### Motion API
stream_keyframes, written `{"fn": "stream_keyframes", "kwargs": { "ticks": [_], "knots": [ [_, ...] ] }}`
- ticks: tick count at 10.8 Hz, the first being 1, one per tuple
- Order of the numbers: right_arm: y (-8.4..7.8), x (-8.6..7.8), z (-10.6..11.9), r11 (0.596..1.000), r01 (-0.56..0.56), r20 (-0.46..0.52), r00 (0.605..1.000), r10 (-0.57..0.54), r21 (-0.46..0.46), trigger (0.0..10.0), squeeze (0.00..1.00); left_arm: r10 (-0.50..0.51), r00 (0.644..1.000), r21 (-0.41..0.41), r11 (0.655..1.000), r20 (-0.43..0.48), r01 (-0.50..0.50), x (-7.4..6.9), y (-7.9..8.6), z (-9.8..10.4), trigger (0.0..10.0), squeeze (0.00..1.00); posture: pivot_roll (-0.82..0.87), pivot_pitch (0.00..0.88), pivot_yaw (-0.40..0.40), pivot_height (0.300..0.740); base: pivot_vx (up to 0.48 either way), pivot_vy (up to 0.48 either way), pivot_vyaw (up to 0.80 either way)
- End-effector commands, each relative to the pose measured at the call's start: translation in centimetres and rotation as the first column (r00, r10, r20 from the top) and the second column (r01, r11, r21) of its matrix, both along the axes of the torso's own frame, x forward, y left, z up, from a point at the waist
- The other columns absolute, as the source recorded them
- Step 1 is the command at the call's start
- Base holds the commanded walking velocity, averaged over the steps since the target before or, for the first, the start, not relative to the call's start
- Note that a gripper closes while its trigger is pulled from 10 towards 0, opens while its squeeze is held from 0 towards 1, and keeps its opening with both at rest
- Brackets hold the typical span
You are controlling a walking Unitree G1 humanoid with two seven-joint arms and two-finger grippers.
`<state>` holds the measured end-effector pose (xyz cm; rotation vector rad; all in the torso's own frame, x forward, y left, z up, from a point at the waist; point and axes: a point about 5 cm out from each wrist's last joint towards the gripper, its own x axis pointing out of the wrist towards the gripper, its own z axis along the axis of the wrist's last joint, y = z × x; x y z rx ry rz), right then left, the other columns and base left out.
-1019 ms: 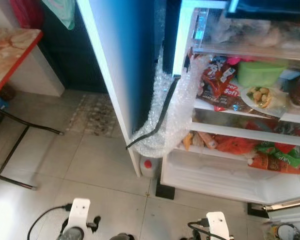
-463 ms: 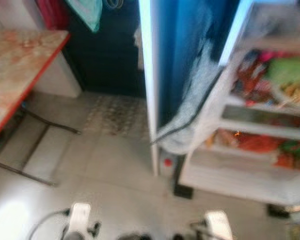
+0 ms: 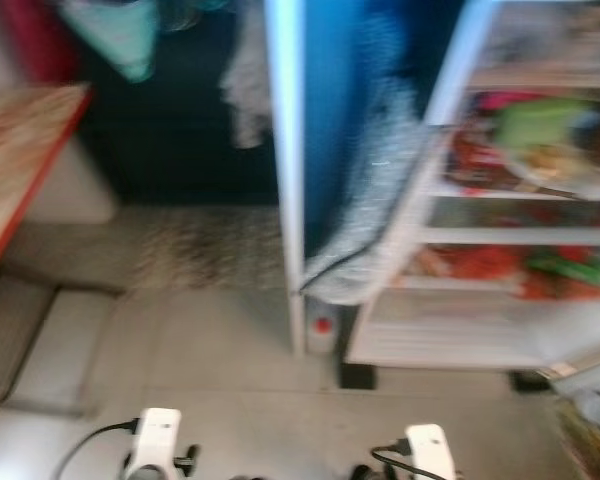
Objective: Restocking fridge
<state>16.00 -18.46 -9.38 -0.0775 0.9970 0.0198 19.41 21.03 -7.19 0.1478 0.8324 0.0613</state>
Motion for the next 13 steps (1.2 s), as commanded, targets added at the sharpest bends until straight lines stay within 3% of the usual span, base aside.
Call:
{"fn": "stream_keyframes", "kwargs": {
  "ticks": [1, 13],
  "knots": [
    [0.27, -1.31, -0.59, 1.0, 0.0, -0.051, 0.999, 0.0, 0.006, 10.0, 0.0, -0.011, 0.999, 0.015, 1.0, -0.051, 0.012, -1.2, 0.41, -0.59, 10.0, 0.0, 0.1, 0.166, 0.056, 0.74, 0.0, 0.0, -0.75],
    [0.21, -1.08, -0.51, 1.0, -0.005, -0.05, 0.999, 0.005, 0.002, 10.0, 0.0, -0.013, 0.998, 0.022, 1.0, -0.062, 0.015, -1.42, 0.5, -0.69, 10.0, 0.0, 0.1, 0.195, 0.054, 0.74, 0.0, 0.071, -0.75]
  ]
}}
